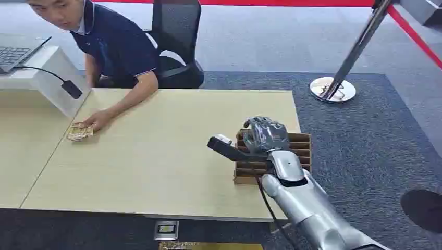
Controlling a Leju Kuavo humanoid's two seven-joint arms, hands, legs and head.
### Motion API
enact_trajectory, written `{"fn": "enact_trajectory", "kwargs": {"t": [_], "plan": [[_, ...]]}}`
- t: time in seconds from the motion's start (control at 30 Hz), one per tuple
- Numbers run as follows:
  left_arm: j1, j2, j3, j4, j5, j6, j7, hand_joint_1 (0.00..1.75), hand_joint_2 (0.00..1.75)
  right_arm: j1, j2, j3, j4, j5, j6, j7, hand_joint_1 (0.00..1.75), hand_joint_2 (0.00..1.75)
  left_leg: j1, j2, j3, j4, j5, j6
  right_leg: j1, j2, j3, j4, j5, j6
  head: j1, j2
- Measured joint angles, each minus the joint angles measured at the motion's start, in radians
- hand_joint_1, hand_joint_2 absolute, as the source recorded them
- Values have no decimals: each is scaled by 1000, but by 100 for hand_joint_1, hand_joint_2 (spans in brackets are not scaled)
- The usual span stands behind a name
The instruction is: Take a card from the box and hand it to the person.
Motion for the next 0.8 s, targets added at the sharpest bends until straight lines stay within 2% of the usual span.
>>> {"fn": "enact_trajectory", "kwargs": {"t": [0.1,0.8], "plan": [[0,0,0,0,0,0,0,0,0,0,0,0,0,0,0,0,82,175,0,0,0,0,0,0,0,0,0,0,0,0,0,0],[0,0,0,0,0,1,-3,0,0,-17,3,0,41,-11,0,15,91,175,0,0,0,0,0,0,0,0,0,0,0,0,0,0]]}}
